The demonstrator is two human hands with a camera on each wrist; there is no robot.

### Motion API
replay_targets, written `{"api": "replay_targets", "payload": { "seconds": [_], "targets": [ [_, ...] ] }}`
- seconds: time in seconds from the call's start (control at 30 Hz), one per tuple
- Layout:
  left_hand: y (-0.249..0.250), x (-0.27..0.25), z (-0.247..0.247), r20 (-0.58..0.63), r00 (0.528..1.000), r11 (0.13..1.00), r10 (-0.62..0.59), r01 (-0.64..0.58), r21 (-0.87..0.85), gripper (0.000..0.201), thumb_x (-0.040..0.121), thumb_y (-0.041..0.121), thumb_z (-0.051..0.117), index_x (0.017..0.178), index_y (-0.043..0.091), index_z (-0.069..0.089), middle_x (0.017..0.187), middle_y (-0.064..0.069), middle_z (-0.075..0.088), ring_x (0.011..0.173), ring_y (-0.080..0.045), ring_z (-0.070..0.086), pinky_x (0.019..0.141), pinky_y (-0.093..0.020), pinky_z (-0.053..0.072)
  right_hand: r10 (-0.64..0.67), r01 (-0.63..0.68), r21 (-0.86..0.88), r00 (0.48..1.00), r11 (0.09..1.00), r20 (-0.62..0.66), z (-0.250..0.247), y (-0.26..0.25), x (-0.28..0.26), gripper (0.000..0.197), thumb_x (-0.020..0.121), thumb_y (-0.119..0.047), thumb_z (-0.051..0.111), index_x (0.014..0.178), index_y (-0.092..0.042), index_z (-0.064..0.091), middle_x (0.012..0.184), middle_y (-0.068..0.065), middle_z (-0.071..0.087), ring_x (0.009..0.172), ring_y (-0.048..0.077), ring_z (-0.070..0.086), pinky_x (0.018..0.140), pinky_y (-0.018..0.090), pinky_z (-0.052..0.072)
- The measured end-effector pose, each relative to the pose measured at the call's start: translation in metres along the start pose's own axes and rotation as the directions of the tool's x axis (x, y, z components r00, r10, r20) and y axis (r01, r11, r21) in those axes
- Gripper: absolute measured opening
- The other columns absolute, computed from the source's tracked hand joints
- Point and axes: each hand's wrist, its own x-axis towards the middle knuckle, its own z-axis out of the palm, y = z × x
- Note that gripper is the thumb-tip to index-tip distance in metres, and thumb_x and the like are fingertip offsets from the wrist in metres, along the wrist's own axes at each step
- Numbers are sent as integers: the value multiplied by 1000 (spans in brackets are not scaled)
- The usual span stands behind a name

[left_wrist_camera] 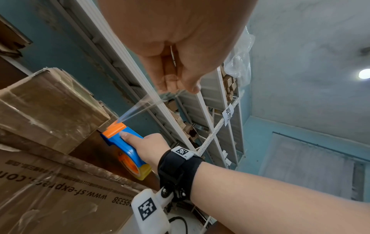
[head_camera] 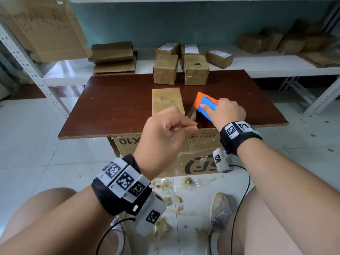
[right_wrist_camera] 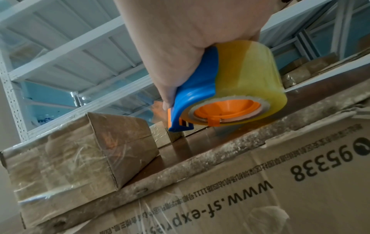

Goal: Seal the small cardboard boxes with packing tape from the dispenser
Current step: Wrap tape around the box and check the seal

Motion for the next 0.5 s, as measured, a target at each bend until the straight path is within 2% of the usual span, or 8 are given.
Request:
{"api": "replay_targets", "payload": {
  "seconds": [0.1, 0.2, 0.33, 0.4, 0.47, 0.5],
  "targets": [
    [1, 0, 2, 4, 1000, 1000, 4, -4, 28, 6, 89, 2, 83, 89, 9, 82, 81, 4, 67, 77, -6, 63, 72, -10, 46, -13, 13, -1, 1000, 1000, -6, 0, 0, -1, 59, 97, -73, 51, 81, -16, 53, 72, 4, 56, 69, 29, 54, 68, 38, 38],
    [4, 1, 1, 10, 1000, 999, -4, 3, 40, 5, 90, 2, 82, 90, 7, 82, 82, 2, 67, 79, -9, 64, 74, -11, 45, -9, 9, 8, 1000, 1000, 6, -3, -1, -2, 60, 96, -74, 52, 80, -16, 51, 69, 3, 51, 71, 29, 55, 69, 38, 39],
    [8, 1, 4, -38, 999, 998, -22, 24, 58, 11, 91, 2, 81, 88, 13, 80, 83, 4, 68, 81, -11, 64, 75, -13, 47, 0, -1, 21, 1000, 1000, 31, -6, 0, -1, 60, 95, -75, 51, 78, -17, 48, 74, 4, 56, 74, 29, 57, 71, 39, 41],
    [18, 0, 8, -69, 997, 999, -18, 21, 33, 13, 91, 3, 82, 87, 15, 77, 84, 6, 68, 81, -10, 65, 75, -20, 52, 7, -7, 12, 999, 1000, 50, -4, 0, 0, 60, 95, -75, 53, 83, -16, 52, 79, 5, 59, 78, 31, 59, 74, 39, 42],
    [42, -6, 13, -53, 994, 995, 100, -101, -22, 11, 89, 1, 83, 87, 9, 76, 85, 1, 69, 81, -9, 65, 74, -28, 55, 60, -54, -55, 993, 997, 102, -7, 7, 6, 57, 93, -75, 57, 89, -18, 54, 89, 7, 65, 91, 34, 66, 84, 40, 43],
    [54, -11, 17, -39, 980, 980, 195, -196, -23, 10, 89, 0, 83, 87, 6, 76, 85, 0, 68, 81, -6, 64, 74, -25, 53, 103, -94, -68, 986, 993, 132, -12, 14, 10, 56, 92, -75, 59, 92, -19, 54, 96, 9, 68, 97, 34, 68, 87, 41, 44]
  ]
}}
